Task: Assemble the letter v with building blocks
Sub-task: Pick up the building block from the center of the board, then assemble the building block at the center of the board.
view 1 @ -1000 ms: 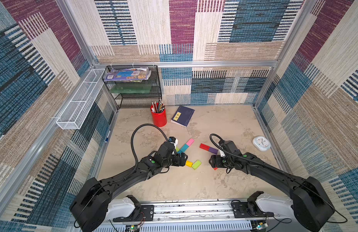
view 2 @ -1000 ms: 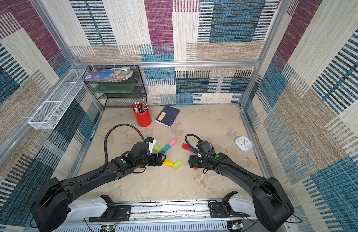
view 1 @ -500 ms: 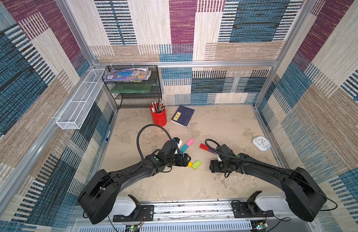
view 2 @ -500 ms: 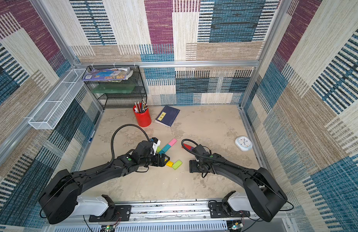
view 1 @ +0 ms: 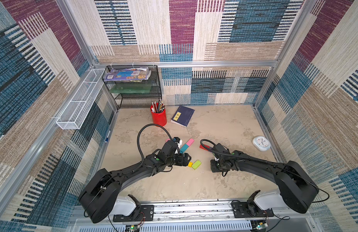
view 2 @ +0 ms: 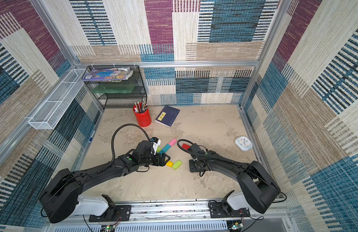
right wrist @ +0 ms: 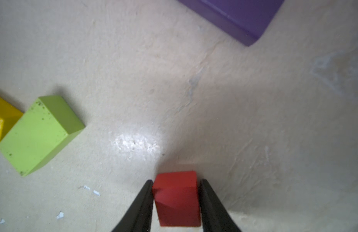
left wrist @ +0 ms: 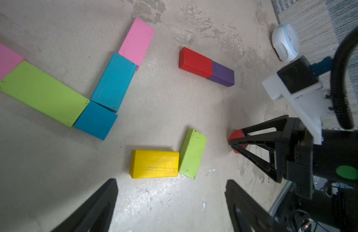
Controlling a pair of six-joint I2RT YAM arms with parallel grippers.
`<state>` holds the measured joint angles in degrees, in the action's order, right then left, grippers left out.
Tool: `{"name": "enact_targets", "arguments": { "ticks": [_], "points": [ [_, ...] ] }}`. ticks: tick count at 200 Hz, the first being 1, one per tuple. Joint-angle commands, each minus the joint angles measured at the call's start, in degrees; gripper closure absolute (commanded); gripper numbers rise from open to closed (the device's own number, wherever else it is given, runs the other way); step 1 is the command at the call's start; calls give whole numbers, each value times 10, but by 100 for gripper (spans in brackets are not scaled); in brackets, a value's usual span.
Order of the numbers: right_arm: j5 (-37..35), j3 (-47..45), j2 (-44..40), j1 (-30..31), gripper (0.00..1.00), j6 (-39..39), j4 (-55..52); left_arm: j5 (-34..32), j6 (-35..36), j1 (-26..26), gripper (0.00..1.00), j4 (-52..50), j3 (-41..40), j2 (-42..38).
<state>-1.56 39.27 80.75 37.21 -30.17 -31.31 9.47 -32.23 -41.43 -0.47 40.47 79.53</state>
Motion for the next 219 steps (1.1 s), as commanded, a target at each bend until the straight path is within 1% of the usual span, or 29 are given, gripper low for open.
{"name": "enact_targets", "arguments": {
  "ticks": [1,27,42,82,96,115,149,174,193,219],
  "points": [
    [-13,-3,6,2,67,-15,-9,12,1,-1,13,16,7,9],
    [-33,10,6,-3,70,-23,-25,31,-4,-1,14,28,13,19],
    [-39,17,0,-22,70,-19,-32,43,-8,-5,14,37,18,27],
    [-41,60,-28,-127,75,25,-34,55,-9,-33,17,46,53,66],
    [-36,77,-19,-160,75,50,-28,57,-13,-39,18,49,67,85],
    [-32,96,7,-187,74,73,-22,62,-26,-42,21,58,84,117],
    [-12,90,50,-201,74,82,18,71,-42,-44,29,59,120,172],
    [-20,79,74,-205,72,67,51,61,-54,-50,30,70,131,194],
    [6,64,77,-212,71,55,81,53,-57,-56,30,73,137,205],
    [9,66,82,-213,68,40,94,50,-61,-59,32,75,149,228]
  ]
}}
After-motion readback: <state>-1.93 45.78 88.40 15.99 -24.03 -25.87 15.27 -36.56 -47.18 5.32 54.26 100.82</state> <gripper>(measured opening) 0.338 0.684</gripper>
